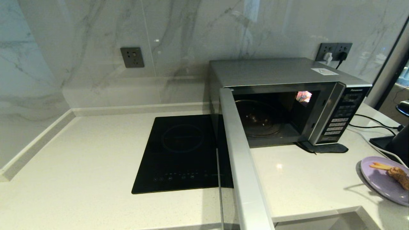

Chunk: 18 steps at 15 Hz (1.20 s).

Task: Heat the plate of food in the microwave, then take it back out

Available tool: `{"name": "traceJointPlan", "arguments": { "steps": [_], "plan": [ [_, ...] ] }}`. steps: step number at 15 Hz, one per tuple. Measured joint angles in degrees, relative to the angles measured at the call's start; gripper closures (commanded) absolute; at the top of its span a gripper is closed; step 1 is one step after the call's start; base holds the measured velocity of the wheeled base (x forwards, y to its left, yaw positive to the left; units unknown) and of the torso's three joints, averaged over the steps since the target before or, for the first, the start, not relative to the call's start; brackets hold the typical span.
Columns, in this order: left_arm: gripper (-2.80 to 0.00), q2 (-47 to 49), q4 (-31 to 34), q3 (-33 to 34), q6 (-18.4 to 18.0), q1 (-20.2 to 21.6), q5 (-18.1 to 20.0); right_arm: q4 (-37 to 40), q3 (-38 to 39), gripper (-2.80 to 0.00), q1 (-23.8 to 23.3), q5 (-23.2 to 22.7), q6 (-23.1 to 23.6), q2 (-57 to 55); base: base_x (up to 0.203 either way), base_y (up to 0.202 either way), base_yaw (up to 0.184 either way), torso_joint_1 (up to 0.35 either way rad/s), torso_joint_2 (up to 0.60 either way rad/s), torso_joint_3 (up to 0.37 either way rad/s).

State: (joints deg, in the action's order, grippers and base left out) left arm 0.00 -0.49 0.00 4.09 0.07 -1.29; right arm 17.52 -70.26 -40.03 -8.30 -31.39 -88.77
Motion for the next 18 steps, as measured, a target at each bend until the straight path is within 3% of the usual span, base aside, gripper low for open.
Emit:
{"name": "traceJointPlan", "arguments": {
  "steps": [3,6,10,14,18],
  "plan": [
    [0.0,0.0,0.0,0.0,0.0,0.0,0.0,0.1,-5.5,0.0,5.7,0.0,0.0,2.5,0.0,0.0,0.0,0.0,0.0,0.0],
    [0.0,0.0,0.0,0.0,0.0,0.0,0.0,2.1,-13.2,0.0,14.2,1.1,-0.3,3.5,0.0,0.0,0.0,0.0,0.0,0.0],
    [0.0,0.0,0.0,0.0,0.0,0.0,0.0,9.9,-25.1,0.0,32.5,5.6,-4.1,3.6,0.0,0.0,0.0,0.0,0.0,0.0],
    [0.0,0.0,0.0,0.0,0.0,0.0,0.0,21.7,-39.3,0.0,52.2,6.8,-10.8,2.0,0.0,0.0,0.0,0.0,0.0,0.0],
    [0.0,0.0,0.0,0.0,0.0,0.0,0.0,25.1,-43.1,0.0,68.1,7.1,-13.2,0.7,0.0,0.0,0.0,0.0,0.0,0.0]
  ]
}}
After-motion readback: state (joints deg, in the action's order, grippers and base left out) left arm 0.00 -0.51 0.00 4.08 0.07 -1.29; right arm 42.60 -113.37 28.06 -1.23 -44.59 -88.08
